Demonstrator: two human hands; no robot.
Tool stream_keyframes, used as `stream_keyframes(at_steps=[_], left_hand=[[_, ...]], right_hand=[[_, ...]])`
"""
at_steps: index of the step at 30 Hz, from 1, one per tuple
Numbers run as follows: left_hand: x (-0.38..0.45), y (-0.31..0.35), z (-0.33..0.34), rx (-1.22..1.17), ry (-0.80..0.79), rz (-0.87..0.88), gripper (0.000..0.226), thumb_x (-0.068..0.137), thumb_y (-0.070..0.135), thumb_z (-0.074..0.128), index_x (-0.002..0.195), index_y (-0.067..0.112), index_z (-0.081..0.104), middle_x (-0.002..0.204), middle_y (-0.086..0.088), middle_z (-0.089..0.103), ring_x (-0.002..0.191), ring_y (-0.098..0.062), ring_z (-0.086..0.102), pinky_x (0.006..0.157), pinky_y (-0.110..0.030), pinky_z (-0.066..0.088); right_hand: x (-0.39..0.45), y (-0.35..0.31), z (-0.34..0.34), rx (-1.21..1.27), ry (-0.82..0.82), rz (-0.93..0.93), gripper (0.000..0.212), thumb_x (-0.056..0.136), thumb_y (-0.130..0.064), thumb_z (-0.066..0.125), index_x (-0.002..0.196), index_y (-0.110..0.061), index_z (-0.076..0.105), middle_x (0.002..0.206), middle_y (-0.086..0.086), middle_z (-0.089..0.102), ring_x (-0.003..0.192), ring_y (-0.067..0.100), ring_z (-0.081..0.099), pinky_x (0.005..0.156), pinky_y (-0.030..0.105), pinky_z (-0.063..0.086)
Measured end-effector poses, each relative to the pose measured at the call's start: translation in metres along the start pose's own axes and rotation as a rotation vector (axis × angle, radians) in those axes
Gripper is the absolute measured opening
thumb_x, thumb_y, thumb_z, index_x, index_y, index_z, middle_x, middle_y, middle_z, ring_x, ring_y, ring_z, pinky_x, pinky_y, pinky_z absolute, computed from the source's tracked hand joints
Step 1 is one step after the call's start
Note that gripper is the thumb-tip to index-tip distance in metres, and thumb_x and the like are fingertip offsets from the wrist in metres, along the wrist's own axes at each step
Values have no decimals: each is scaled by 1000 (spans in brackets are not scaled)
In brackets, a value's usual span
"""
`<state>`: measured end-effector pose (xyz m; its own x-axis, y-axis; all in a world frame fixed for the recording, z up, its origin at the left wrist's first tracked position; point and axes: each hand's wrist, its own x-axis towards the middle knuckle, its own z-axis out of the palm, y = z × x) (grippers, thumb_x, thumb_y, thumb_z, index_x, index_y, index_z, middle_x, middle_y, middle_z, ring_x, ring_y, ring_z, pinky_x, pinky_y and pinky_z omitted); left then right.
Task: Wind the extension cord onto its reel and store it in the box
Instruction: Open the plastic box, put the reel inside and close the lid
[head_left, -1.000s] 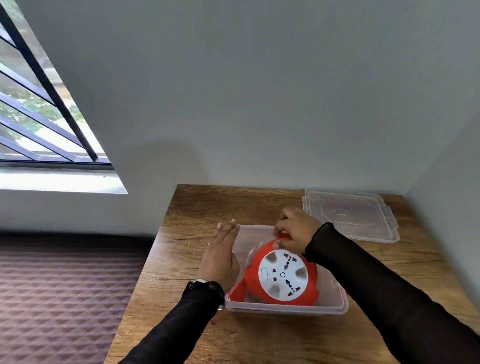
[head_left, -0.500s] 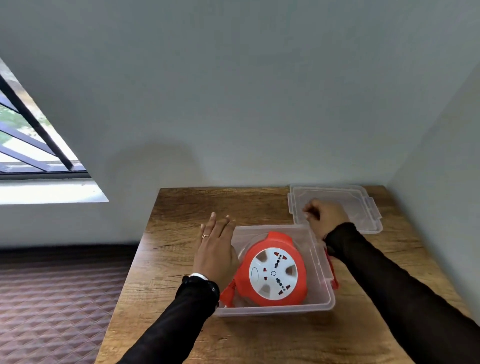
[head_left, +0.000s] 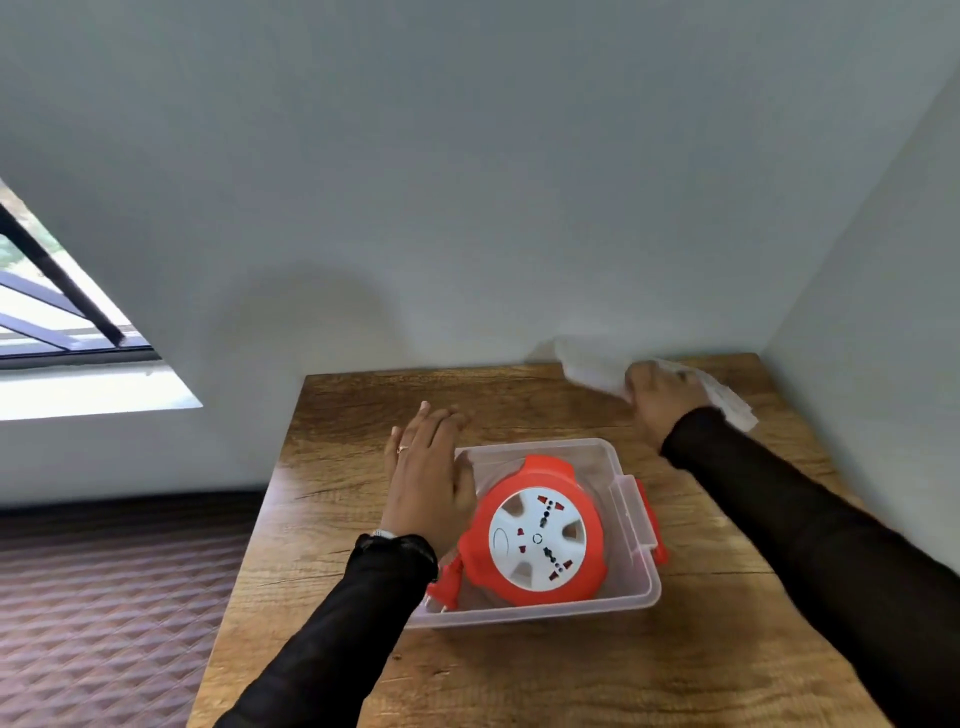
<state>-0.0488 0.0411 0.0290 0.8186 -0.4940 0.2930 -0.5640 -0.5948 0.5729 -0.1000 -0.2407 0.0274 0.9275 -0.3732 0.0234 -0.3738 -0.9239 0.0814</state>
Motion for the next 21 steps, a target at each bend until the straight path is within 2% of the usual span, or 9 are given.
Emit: stream_keyframes(at_steps=[2, 4, 7, 8, 10, 12, 15, 18, 21], left_hand=[[11, 6, -10, -63, 37, 23, 50, 88, 32, 59, 134, 22, 43, 143, 2, 44, 141, -9, 22, 118, -45, 7], [23, 16, -24, -144, 59, 44, 75, 79, 47, 67, 142, 25, 31, 149, 1, 36, 142, -16, 26, 116, -54, 18], [38, 34, -46, -275, 75, 41, 96, 67, 61, 69, 145, 29, 22, 152, 2, 31, 142, -15, 26, 113, -48, 28], [41, 38, -53, -318, 92, 53, 91, 67, 61, 69, 142, 26, 29, 145, 1, 41, 136, -13, 36, 109, -41, 35], [42, 45, -65, -446, 152, 122, 58, 76, 51, 66, 121, 17, 50, 107, 6, 63, 101, -5, 60, 85, -29, 49], [36, 49, -74, -620, 174, 130, 29, 87, 32, 62, 103, 9, 54, 81, 8, 60, 70, -6, 62, 62, -31, 55], [22, 44, -81, -748, 138, -5, 18, 92, 20, 57, 94, 3, 51, 65, -1, 54, 44, -13, 57, 40, -27, 49], [8, 25, -78, -787, 94, -222, 19, 92, 21, 56, 90, 3, 51, 61, -6, 50, 35, -13, 51, 34, -25, 45], [-13, 9, -65, -803, 40, -458, 19, 93, 22, 55, 85, 6, 48, 62, -6, 50, 35, -10, 50, 33, -24, 44]], right_hand=[[-3, -2, -51, 157, 65, -107, 21, 84, -7, 47, 105, -8, 45, 107, 16, 56, 88, 34, 58, 73, 36, 43], [-12, -9, -104, 239, 123, -248, 17, 82, -3, 49, 98, -7, 46, 96, 15, 59, 77, 33, 57, 67, 37, 47], [-30, -25, -168, 238, 236, -415, 15, 86, -4, 47, 101, -7, 46, 87, 12, 61, 71, 33, 57, 65, 38, 49], [-36, -32, -185, 247, 271, -453, 14, 89, -9, 46, 103, -8, 46, 88, 11, 63, 72, 33, 58, 66, 40, 50], [-44, -45, -207, 318, 321, -517, 20, 92, -20, 40, 107, -10, 48, 92, 8, 65, 78, 30, 61, 72, 41, 52], [-49, -56, -215, 428, 406, -536, 26, 93, -26, 39, 112, -12, 51, 94, 1, 65, 81, 22, 60, 74, 36, 50], [-46, -58, -196, 503, 471, -434, 37, 88, -39, 49, 117, -16, 53, 102, 0, 64, 87, 21, 60, 77, 34, 47], [-45, -52, -145, 536, 270, -204, 53, 84, -39, 64, 127, -13, 47, 117, 10, 60, 104, 26, 59, 84, 28, 39], [-62, -54, -92, 756, 168, 47, 60, 83, -34, 68, 133, -12, 43, 130, 10, 53, 120, 25, 51, 91, 25, 36]])
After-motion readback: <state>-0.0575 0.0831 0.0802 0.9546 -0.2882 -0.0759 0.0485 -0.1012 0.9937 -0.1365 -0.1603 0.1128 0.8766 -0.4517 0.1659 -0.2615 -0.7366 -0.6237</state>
